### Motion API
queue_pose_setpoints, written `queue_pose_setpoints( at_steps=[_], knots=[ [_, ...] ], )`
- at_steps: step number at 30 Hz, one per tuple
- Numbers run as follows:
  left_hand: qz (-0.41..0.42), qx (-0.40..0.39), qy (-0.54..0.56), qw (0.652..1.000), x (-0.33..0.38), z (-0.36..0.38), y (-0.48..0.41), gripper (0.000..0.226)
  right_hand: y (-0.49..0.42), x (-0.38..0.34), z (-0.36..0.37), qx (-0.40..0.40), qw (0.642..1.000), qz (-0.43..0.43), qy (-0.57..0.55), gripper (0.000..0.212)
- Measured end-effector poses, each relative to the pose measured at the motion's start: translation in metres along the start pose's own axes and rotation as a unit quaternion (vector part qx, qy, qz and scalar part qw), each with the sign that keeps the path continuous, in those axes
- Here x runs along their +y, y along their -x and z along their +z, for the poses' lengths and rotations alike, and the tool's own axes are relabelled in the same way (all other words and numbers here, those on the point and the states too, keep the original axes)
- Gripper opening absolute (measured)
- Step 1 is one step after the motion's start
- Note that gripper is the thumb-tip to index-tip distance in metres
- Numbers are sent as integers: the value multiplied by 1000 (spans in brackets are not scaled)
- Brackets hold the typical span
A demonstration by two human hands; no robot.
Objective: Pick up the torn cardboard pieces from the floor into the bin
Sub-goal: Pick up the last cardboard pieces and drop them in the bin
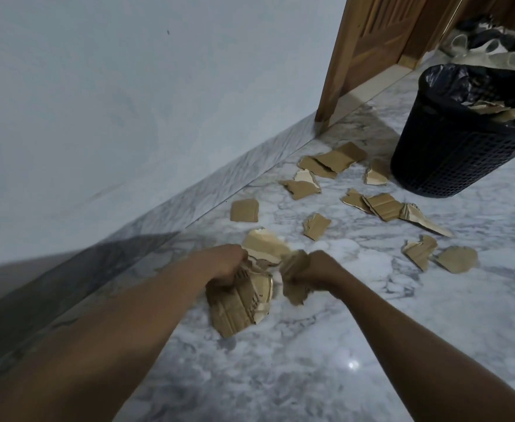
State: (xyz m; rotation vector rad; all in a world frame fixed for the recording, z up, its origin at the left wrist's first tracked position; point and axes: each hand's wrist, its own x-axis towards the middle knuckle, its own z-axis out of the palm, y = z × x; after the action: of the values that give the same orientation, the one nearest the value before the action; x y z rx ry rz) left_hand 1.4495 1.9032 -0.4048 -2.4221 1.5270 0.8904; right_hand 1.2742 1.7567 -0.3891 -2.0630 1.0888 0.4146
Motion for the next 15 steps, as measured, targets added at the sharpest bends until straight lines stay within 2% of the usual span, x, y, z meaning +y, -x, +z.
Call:
queue_pose_setpoints(
  at_steps=[3,6,9,12,15],
  knots=[
    [-10,-24,35,999,-7,8,7,92,-24,-21,-7,48,998,-5,-48,56],
    [-12,-12,58,998,-9,11,11,121,-37,-39,6,65,998,-15,14,43],
    [-20,-19,46,999,-6,7,11,111,-41,-44,26,74,994,0,78,55],
    [-20,-24,31,999,-3,4,8,98,-47,-46,34,77,995,15,65,63],
    [-12,-24,9,1000,1,1,7,97,-54,-45,30,76,996,37,30,68]
  ],
)
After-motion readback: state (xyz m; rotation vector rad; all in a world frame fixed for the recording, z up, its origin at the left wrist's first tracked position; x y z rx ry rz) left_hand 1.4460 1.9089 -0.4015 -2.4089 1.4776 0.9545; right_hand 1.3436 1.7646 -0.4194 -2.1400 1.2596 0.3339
